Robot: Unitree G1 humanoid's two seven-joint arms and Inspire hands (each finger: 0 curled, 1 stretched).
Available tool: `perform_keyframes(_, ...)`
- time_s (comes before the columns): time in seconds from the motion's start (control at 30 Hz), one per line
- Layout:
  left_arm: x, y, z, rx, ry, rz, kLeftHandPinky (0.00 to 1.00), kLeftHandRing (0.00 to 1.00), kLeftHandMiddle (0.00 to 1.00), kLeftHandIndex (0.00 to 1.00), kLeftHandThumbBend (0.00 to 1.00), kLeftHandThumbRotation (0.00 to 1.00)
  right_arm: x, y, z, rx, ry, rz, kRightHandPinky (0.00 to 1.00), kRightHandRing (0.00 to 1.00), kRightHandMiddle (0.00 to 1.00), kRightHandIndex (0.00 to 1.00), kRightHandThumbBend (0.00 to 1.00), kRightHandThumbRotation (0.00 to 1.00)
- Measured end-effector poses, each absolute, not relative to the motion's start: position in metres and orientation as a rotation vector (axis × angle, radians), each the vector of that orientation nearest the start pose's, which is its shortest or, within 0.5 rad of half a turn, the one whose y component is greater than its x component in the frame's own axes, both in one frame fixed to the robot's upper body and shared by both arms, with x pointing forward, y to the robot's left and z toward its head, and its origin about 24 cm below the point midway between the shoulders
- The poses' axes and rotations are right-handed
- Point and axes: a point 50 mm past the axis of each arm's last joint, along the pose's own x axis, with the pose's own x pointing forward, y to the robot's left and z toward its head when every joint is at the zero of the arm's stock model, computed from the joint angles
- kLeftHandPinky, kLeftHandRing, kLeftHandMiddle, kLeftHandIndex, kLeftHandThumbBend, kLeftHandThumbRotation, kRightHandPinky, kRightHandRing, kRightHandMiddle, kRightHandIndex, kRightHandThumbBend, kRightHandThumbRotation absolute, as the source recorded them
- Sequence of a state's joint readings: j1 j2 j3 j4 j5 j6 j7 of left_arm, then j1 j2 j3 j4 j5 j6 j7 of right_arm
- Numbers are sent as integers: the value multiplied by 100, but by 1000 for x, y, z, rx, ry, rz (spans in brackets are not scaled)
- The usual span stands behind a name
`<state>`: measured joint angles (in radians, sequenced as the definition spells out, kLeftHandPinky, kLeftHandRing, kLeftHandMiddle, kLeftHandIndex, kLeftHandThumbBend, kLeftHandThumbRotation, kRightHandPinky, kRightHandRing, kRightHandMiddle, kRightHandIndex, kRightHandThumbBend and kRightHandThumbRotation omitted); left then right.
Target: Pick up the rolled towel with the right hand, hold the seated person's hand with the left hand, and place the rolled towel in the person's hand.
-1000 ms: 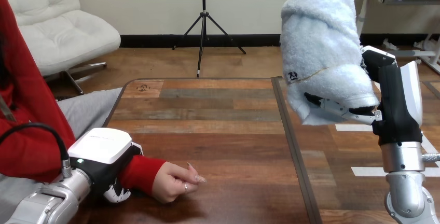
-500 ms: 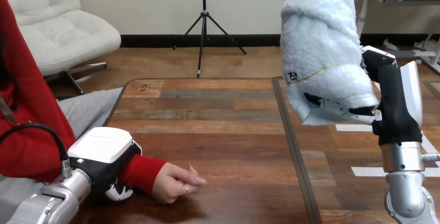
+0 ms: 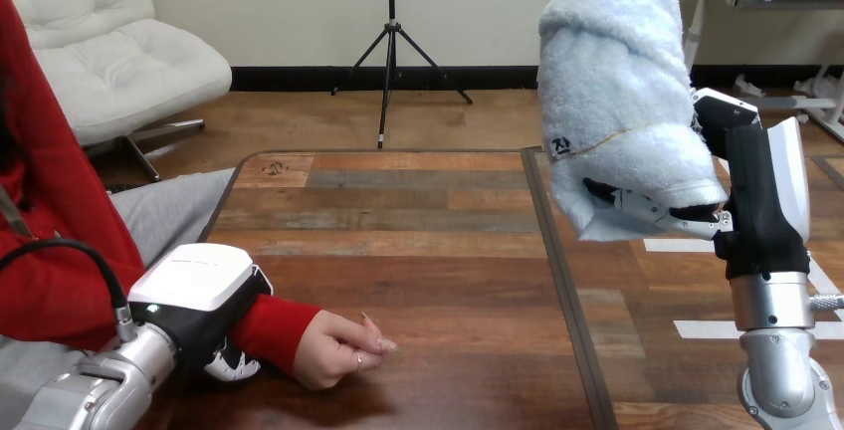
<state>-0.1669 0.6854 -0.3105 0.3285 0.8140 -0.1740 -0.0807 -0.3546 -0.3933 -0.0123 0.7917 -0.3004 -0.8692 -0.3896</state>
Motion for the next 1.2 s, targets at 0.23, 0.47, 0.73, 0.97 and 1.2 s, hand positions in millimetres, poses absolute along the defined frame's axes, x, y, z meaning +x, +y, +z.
perform_keyframes(0.23,268,234,23,1492,117,-465,32,36,38,35,70,0,292,-231,63,-536,-506,-158,26,32,39,44,73,0)
perform_keyframes(0.47,268,235,23,1479,122,-462,32,36,38,34,72,0,292,-231,63,-536,-506,-158,27,33,40,44,73,0)
perform_keyframes(0.73,268,236,23,1457,128,-456,33,37,39,36,74,0,292,-231,63,-536,-506,-158,28,34,40,44,73,0)
perform_keyframes(0.97,268,236,23,1446,131,-453,34,38,39,37,75,0,292,-231,63,-532,-505,-159,28,34,40,44,73,0)
perform_keyframes(1.2,268,237,23,1430,133,-447,35,39,41,38,76,0,292,-231,63,-532,-505,-159,28,34,40,44,73,0)
